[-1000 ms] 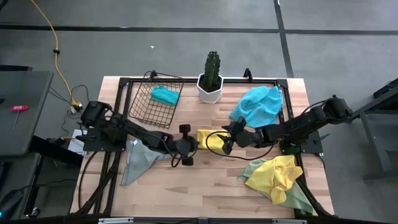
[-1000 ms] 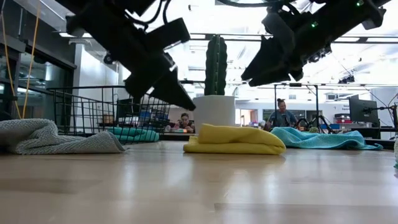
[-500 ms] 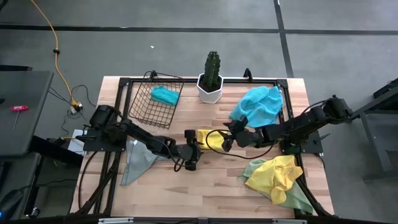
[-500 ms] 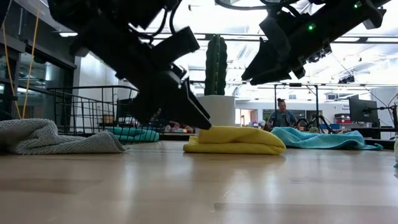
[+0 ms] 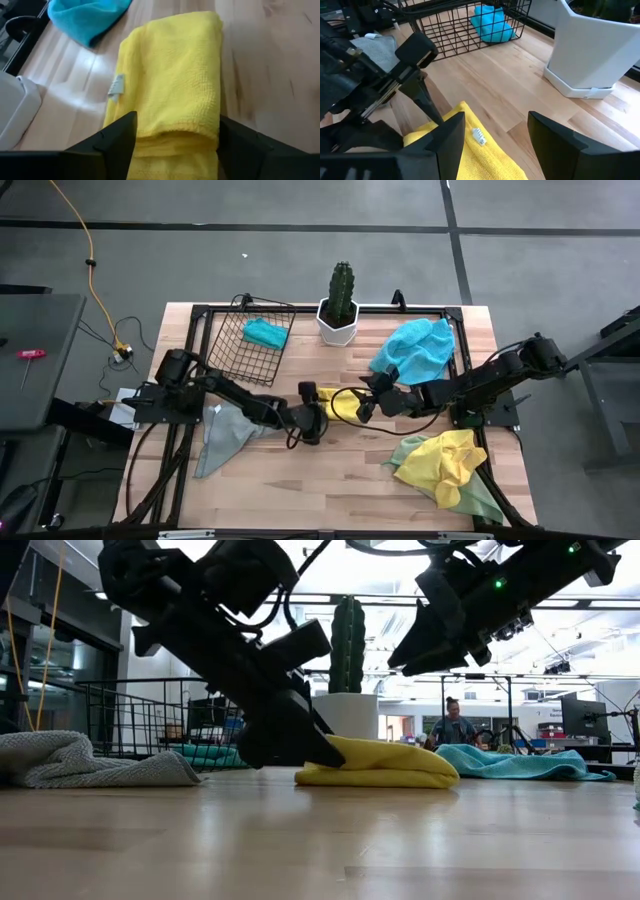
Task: Fold microfiber towels
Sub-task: Put the folded yellow microfiber towel into the mesh basket
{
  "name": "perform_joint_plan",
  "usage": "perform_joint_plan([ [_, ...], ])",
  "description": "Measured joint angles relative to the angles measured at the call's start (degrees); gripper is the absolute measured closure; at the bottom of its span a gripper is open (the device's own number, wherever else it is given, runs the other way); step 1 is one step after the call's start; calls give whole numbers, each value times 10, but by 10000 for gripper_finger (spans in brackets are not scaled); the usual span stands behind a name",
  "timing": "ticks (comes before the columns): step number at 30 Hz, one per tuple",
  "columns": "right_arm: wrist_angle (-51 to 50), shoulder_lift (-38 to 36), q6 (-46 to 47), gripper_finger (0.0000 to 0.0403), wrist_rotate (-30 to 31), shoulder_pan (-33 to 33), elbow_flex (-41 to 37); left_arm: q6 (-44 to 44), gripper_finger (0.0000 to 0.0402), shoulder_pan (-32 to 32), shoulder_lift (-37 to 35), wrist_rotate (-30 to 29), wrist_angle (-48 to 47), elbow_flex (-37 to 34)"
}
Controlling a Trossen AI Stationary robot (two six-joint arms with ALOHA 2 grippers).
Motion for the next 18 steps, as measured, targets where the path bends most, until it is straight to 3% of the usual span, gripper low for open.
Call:
perform_joint_plan([
  [4, 0, 0, 0, 194, 0, 0, 0, 5, 235, 2, -2, -15, -1, 0],
  [10, 0, 0, -1, 194, 0, 0, 0, 29, 385, -7, -3, -113, -12, 0],
  [15, 0, 0, -1, 194, 0, 0, 0, 63, 389, -23, -4, -213, -5, 0],
  [18, 0, 0, 2, 194, 0, 0, 0, 80, 397, -25, -4, -235, -2, 0],
])
